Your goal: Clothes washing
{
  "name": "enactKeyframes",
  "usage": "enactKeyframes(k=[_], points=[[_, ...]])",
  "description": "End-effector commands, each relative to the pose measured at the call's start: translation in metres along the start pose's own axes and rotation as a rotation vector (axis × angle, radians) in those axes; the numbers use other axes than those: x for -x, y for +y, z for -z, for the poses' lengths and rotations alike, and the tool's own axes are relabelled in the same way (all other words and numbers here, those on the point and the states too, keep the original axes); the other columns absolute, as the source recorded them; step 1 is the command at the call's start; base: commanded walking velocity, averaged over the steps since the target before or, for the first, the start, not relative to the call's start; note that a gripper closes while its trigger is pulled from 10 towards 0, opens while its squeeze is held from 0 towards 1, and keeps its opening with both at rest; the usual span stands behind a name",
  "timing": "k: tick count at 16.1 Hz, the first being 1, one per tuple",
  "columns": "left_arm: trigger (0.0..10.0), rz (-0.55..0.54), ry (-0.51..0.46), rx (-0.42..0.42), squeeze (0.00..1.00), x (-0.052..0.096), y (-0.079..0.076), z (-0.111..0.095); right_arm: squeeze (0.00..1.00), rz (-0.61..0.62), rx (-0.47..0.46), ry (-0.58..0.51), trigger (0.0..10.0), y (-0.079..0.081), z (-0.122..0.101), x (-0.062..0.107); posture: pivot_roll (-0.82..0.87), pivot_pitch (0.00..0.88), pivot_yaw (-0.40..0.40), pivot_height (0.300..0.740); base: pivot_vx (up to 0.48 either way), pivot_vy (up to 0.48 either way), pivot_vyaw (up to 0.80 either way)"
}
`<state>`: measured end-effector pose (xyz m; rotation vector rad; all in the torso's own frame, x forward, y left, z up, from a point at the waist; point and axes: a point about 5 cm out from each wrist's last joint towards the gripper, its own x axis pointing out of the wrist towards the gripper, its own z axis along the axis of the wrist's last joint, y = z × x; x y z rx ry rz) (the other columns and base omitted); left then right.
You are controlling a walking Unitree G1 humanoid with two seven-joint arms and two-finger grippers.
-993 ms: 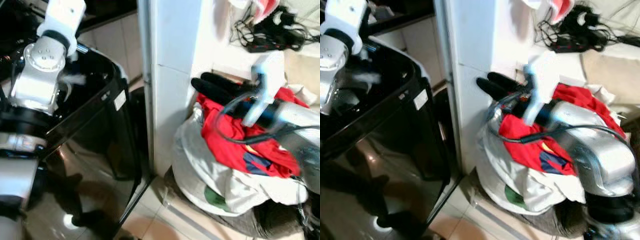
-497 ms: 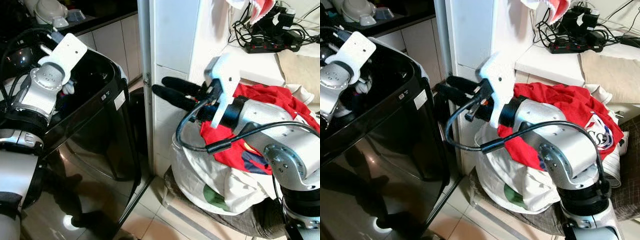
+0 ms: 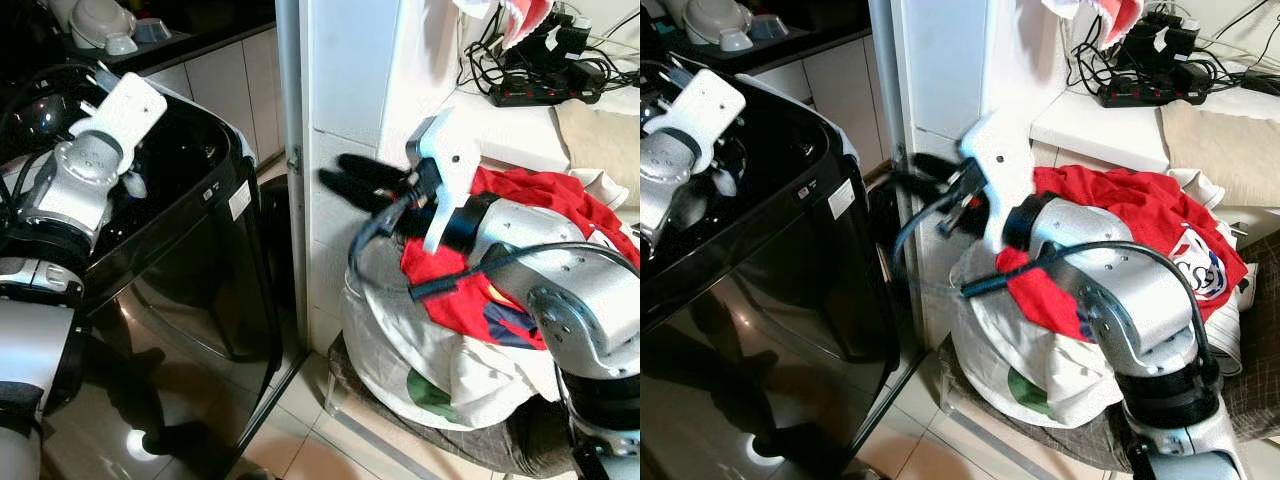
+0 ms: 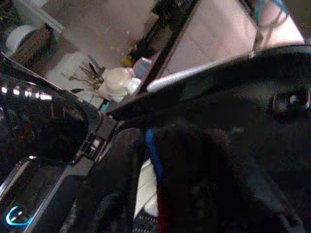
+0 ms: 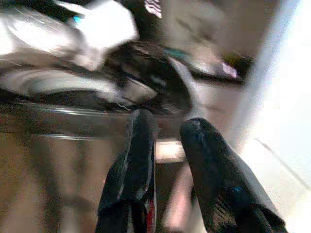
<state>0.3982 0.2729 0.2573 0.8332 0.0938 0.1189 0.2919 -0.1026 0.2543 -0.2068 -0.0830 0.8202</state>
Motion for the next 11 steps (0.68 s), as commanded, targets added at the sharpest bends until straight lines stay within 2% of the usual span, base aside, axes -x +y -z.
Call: enactKeyframes(k=[1, 2, 3, 4, 5, 6, 8, 9, 11], points=[[10.0, -0.036, -0.031, -0.047, 0.00, 0.001, 0.005, -0.006, 0.00, 0.114, 0.019, 0.057, 10.0, -0.016, 0.008, 0.003, -0.06, 0.000, 0.055, 0.740, 0.000, 0.000, 0.00], [10.0, -0.101, -0.034, -0.081, 0.00, 0.002, 0.009, -0.004, 0.00, 0.175, 0.009, 0.077, 10.0, -0.025, 0.014, 0.004, -0.06, 0.000, 0.055, 0.740, 0.000, 0.000, 0.00], [10.0, -0.091, -0.050, 0.023, 0.00, 0.002, 0.008, -0.003, 0.00, 0.218, -0.007, 0.083, 10.0, -0.032, 0.017, 0.008, -0.06, 0.000, 0.049, 0.740, 0.000, 0.000, 0.00], [10.0, 0.060, -0.118, 0.259, 0.00, 0.002, -0.008, -0.011, 0.00, 0.282, -0.011, 0.093, 10.0, -0.042, 0.022, 0.012, -0.05, 0.000, 0.043, 0.740, 0.000, 0.000, 0.00], [10.0, 0.151, -0.153, 0.355, 0.00, 0.003, -0.020, -0.016, 0.00, 0.324, -0.007, 0.107, 10.0, -0.047, 0.025, 0.015, -0.05, 0.000, 0.043, 0.740, 0.000, 0.000, 0.00], [10.0, 0.256, -0.209, 0.493, 0.00, 0.007, -0.042, -0.026, 0.00, 0.393, -0.001, 0.122, 10.0, -0.056, 0.031, 0.017, -0.05, 0.000, 0.043, 0.740, 0.000, 0.000, 0.00], [10.0, 0.334, -0.282, 0.766, 0.00, 0.022, -0.075, -0.043, 0.00, 0.532, 0.023, 0.154, 10.0, -0.073, 0.040, 0.024, -0.06, 0.000, 0.040, 0.740, 0.000, 0.000, 0.00], [10.0, 0.341, -0.299, 0.819, 0.00, 0.027, -0.081, -0.047, 0.00, 0.560, 0.014, 0.143, 10.0, -0.075, 0.040, 0.027, -0.05, 0.000, 0.036, 0.740, 0.000, 0.000, 0.00], [10.0, 0.339, -0.323, 0.849, 0.00, 0.036, -0.089, -0.051, 0.00, 0.613, 0.006, 0.128, 10.0, -0.079, 0.044, 0.034, -0.05, 0.000, 0.035, 0.740, 0.000, 0.000, 0.00]])
